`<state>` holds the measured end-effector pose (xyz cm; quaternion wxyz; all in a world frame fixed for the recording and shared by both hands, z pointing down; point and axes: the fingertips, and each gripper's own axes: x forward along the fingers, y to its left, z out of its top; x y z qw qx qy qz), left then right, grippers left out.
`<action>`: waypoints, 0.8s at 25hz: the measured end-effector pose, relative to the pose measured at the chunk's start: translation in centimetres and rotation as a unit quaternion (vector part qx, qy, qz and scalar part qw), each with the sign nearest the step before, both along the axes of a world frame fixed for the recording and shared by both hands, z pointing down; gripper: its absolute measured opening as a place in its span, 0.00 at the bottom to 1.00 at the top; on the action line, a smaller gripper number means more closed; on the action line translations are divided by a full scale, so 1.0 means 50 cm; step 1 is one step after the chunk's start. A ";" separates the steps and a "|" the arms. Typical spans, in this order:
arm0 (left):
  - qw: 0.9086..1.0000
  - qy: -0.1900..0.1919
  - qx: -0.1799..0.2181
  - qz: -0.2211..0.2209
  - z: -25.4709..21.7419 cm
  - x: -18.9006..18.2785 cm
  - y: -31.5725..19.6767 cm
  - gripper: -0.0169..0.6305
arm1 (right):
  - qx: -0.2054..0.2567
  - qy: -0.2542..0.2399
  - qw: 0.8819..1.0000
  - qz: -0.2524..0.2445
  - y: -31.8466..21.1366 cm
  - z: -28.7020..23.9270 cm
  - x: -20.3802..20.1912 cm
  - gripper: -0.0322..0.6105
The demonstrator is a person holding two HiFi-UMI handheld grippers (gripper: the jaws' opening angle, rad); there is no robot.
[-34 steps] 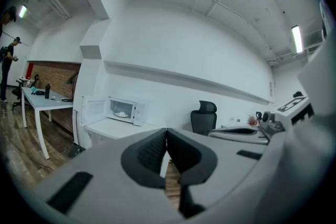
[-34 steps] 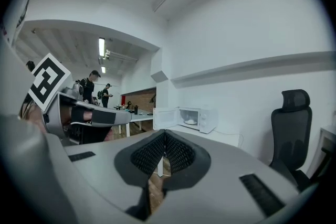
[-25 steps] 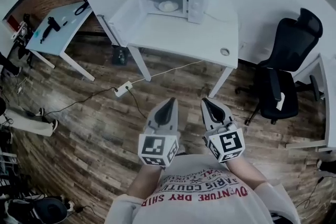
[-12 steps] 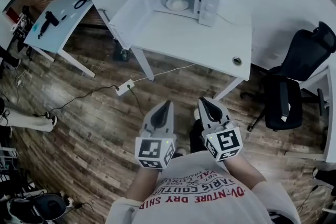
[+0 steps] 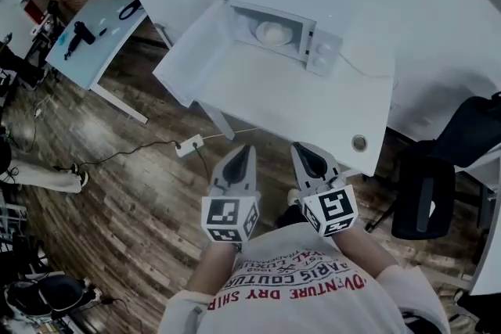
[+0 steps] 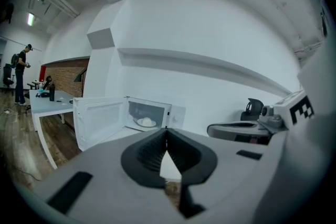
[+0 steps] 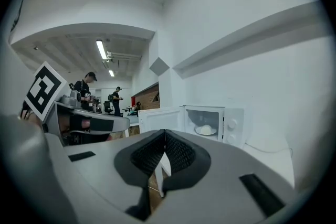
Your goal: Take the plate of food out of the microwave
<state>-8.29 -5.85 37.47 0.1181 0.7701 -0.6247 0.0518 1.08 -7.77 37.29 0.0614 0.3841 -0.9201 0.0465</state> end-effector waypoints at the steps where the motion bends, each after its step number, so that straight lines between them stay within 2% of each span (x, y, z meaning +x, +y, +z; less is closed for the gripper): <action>1: 1.000 0.002 -0.003 -0.003 0.000 0.008 -0.029 0.04 | 0.000 0.002 1.000 -0.002 -0.033 -0.003 0.009 0.07; 5: 1.000 0.015 -0.010 -0.011 0.001 0.034 -0.137 0.04 | 0.004 0.005 1.000 -0.003 -0.153 -0.016 0.045 0.07; 10: 0.998 0.050 -0.021 -0.018 0.016 0.057 -0.238 0.04 | -0.001 0.012 1.000 0.000 -0.265 -0.011 0.077 0.07; 15: 0.999 0.031 -0.028 -0.012 0.029 0.061 -0.308 0.04 | -0.002 0.020 1.000 0.008 -0.351 -0.002 0.086 0.07; 20: 0.999 0.037 -0.037 0.007 0.037 0.036 -0.391 0.04 | -0.003 0.026 0.999 0.036 -0.425 0.002 0.078 0.07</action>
